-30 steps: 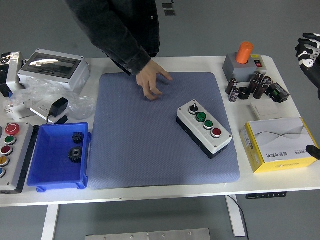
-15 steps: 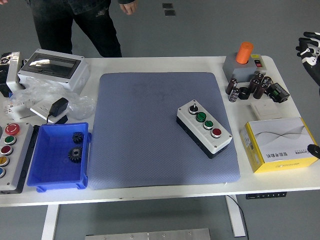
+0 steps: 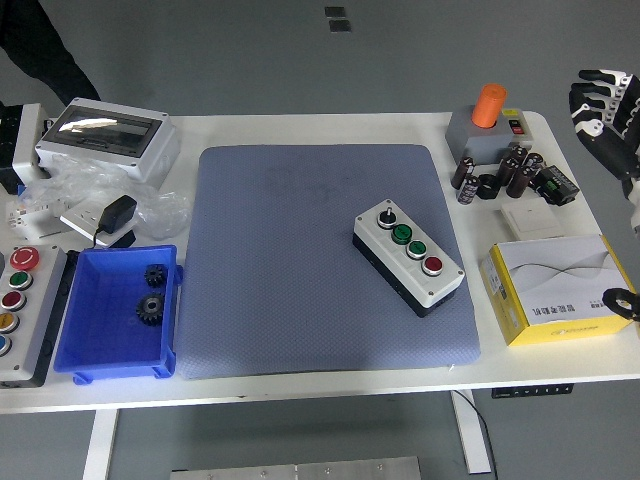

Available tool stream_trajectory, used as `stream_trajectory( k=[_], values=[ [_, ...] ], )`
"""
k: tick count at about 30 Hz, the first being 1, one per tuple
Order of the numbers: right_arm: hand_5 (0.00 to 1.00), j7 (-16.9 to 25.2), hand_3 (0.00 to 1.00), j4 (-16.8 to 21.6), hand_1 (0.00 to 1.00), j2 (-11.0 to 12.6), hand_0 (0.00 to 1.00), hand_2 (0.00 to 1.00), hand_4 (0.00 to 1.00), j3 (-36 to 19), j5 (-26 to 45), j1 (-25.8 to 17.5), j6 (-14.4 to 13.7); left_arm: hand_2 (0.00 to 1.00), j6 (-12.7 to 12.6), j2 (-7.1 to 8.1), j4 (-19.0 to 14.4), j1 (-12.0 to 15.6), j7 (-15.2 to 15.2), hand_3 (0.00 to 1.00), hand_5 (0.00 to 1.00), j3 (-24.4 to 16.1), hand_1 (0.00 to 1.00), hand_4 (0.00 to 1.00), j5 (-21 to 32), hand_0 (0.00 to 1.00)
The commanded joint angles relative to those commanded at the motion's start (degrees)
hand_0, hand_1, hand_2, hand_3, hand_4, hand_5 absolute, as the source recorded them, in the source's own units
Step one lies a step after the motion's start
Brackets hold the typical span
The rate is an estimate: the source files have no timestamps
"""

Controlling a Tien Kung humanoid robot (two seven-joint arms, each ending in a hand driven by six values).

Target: Pick up the button,place it on the desk,press the button,press the button

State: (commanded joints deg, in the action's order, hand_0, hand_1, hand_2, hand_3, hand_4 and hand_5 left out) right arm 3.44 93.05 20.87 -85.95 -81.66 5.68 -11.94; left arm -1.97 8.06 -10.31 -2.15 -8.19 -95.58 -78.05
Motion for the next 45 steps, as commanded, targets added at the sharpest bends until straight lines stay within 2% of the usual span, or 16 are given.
stream_trajectory(
  k=[11,12,14,17,18,23,24,26,29,30,38,45],
  values=[
    [0.401,-14.54,0.675,4.26,0.625,5.91,0.623,0.673,0.715,13.7,-17.89,7.23,5.64,0.559,-0.06,0.02,0.0,0.35,-0.63,0.654,0.213,-0.63,0.63,0.651,-0.75,0.631],
    [0.376,-15.93,0.832,4.76,0.73,6.09,0.736,0.77,0.843,14.81,-19.37,7.72,5.97,0.559,-0.04,0.07,0.0,0.28,-0.53,0.654,0.211,-0.67,0.63,0.651,-0.83,0.631],
    [0.376,-18.72,0.832,5.58,0.73,6.16,0.736,0.77,0.843,16.98,-22.3,8.68,6.73,0.559,0.01,0.13,0.0,0.19,-0.39,0.654,0.211,-0.71,0.63,0.651,-0.99,0.631],
    [0.376,-23.43,0.832,6.34,0.73,5.4,0.736,0.77,0.843,20.61,-27.04,10.25,8.91,0.559,0.08,0.14,0.0,0.16,-0.33,0.654,0.211,-0.79,0.63,0.651,-1.24,0.631],
    [0.363,-24.76,0.998,6.34,0.862,4.94,0.883,0.919,0.861,21.59,-28.31,10.6,9.61,0.559,0.09,0.13,0.0,0.19,-0.33,0.654,0.21,-0.81,0.63,0.65,-1.3,0.63],
    [0.363,-31.58,0.998,5.34,0.862,1.7,0.883,0.919,0.861,25.38,-34.1,11.26,12.18,0.559,0.08,-0.06,0.0,0.44,-0.37,0.654,0.21,-0.79,0.63,0.65,-1.22,0.63],
    [0.512,-32.6,0.998,5.09,0.926,1.18,0.928,0.997,0.998,25.9,-34.64,11.25,12.4,0.558,0.08,-0.09,0.0,0.48,-0.39,0.653,0.211,-0.78,0.63,0.649,-1.2,0.631],
    [0.512,-34.39,0.998,4.64,0.926,0.16,0.928,0.997,0.998,27.08,-35.33,11.2,12.7,0.558,0.04,-0.14,0.0,0.55,-0.46,0.653,0.211,-0.8,0.63,0.649,-1.13,0.631],
    [0.512,-35.64,0.998,4.31,0.926,-0.81,0.928,0.997,0.998,28.47,-35.77,11.29,12.77,0.558,-0.02,-0.17,0.0,0.61,-0.58,0.653,0.211,-0.86,0.63,0.649,-1.07,0.631],
    [0.568,-35.89,0.998,4.27,0.962,-1.0,0.958,0.998,0.998,28.84,-35.87,11.37,12.71,0.558,-0.06,-0.16,0.0,0.62,-0.62,0.652,0.209,-0.91,0.63,0.649,-1.07,0.631],
    [0.599,-37.58,0.998,4.05,0.97,-1.7,0.962,0.998,0.998,31.35,-36.04,12.47,12.11,0.558,-0.17,-0.16,0.0,0.75,-0.8,0.652,0.208,-0.96,0.63,0.648,-0.92,0.631],
    [0.609,-39.42,0.998,1.21,0.964,-3.6,0.96,0.998,0.998,33.2,-36.31,13.28,11.17,0.558,-0.18,-0.37,0.0,0.64,-1.4,0.652,0.207,-1.37,0.63,0.648,-1.56,0.631]
  ],
)
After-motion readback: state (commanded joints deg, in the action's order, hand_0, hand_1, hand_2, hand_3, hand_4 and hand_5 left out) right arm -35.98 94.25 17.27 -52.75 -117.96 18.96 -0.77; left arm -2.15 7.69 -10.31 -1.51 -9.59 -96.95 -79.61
